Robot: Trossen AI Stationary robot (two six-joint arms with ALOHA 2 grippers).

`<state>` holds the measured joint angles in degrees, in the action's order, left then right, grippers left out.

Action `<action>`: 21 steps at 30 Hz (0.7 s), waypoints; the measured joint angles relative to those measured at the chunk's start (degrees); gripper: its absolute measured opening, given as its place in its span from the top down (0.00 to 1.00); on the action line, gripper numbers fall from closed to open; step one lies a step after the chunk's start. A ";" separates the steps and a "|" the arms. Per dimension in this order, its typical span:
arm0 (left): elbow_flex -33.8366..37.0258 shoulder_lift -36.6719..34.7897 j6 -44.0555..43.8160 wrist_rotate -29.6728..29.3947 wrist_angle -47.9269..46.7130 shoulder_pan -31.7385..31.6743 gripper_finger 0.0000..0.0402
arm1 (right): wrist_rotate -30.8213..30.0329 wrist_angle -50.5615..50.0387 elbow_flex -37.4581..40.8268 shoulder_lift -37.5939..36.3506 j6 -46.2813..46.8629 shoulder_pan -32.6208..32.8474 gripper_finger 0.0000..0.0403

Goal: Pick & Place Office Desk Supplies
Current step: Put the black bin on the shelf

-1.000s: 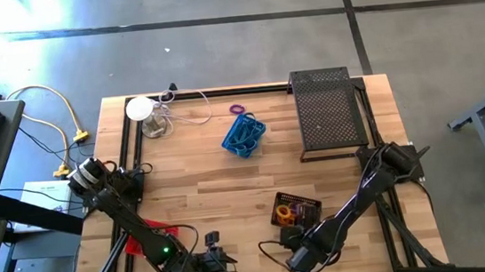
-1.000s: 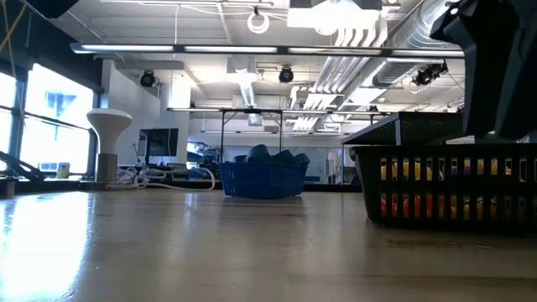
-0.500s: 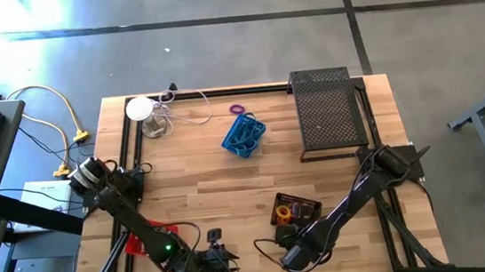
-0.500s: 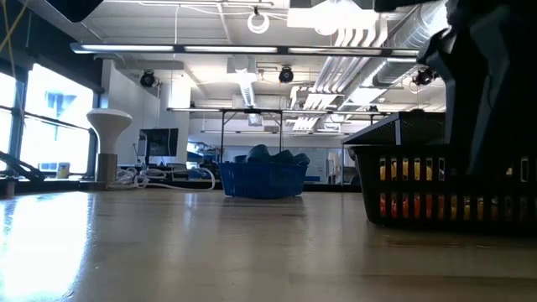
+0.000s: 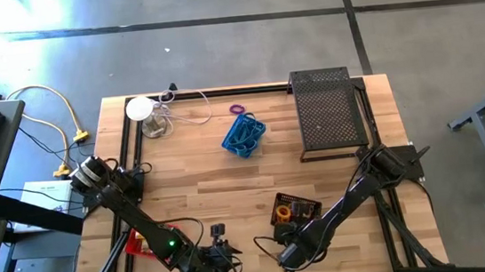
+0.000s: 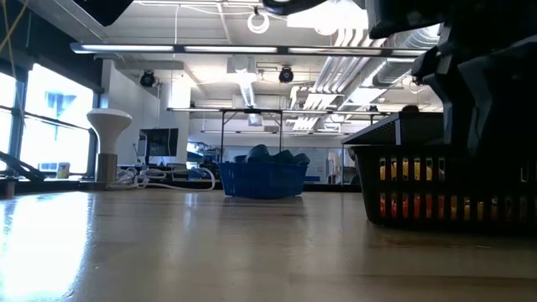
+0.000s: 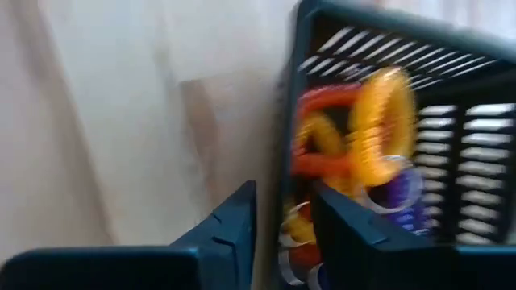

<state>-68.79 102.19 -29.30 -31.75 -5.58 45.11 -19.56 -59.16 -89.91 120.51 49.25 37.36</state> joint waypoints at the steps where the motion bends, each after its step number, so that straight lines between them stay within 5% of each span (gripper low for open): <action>1: 0.00 0.00 0.00 0.00 0.00 -0.11 0.69 | 0.38 0.09 0.00 0.00 -0.03 0.02 0.78; 7: 0.00 0.00 0.02 0.00 -0.59 -0.53 0.69 | 1.46 -0.31 0.00 0.00 -1.97 0.68 0.98; 21: 0.00 0.00 2.34 0.06 -1.02 -0.33 0.69 | 0.11 -24.32 -7.10 -0.31 8.69 5.40 0.99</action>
<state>-68.79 102.19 -26.96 -31.69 -6.61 44.78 -19.44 -83.48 -97.01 120.20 57.95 42.77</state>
